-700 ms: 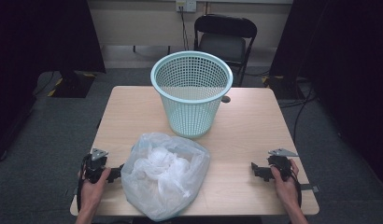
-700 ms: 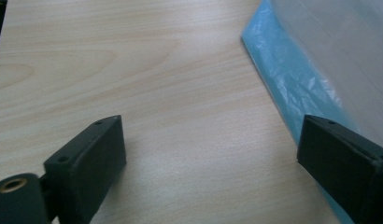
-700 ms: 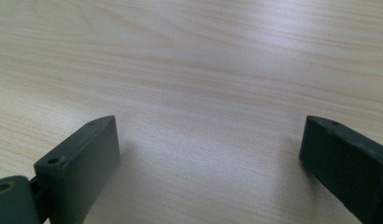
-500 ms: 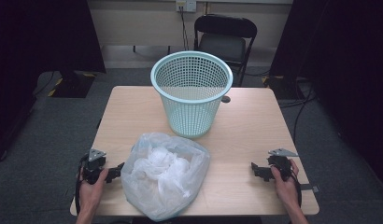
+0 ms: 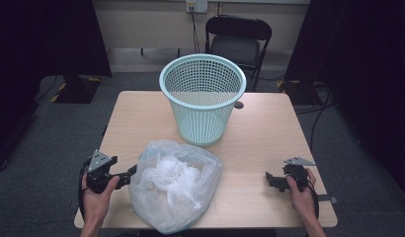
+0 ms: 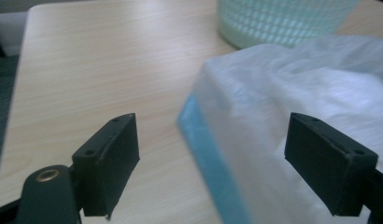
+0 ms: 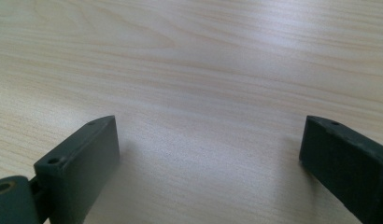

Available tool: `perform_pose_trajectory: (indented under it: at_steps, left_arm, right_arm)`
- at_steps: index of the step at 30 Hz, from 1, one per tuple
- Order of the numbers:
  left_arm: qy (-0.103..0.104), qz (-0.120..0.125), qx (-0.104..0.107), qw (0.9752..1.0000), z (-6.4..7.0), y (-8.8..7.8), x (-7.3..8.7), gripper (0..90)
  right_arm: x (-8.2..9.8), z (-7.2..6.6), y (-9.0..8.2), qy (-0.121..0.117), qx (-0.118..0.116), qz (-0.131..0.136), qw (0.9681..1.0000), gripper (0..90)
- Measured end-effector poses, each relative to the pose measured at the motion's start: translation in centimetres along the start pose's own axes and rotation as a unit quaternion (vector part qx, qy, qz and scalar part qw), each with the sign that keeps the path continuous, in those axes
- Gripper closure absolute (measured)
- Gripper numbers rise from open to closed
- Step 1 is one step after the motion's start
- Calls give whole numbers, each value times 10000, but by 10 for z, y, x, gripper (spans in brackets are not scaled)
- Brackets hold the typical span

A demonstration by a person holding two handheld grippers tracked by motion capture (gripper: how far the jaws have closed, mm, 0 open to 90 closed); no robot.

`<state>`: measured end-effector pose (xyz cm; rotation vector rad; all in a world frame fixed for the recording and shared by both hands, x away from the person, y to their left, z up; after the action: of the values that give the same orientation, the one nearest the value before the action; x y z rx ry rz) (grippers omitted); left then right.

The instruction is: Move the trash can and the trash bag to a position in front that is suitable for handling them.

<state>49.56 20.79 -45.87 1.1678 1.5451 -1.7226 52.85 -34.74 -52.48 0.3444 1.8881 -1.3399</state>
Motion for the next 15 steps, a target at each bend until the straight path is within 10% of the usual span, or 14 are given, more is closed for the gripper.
perform_pose_trajectory:
  at_steps: [9,15]
  left_arm:
    - [622,257,536,9963,45,-6,-30,183]
    - [1213,-91,1104,9864,84,6,-41,269]
  right_arm:
    - [0,0,0,1,-3,1,10000,43]
    - [0,0,0,0,-3,2,10000,44]
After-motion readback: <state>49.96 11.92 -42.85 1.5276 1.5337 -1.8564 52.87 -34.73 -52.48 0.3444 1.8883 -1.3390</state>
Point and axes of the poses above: each handheld gripper's, and its own axes: y roughly forward along the jaws, x roughly out of its underside, z roughly to its right, the point moved 4 cm from there along y, roughly forward along the jaws, and after that the axes turned 13 degrees about -x, right-handed, at the moved point
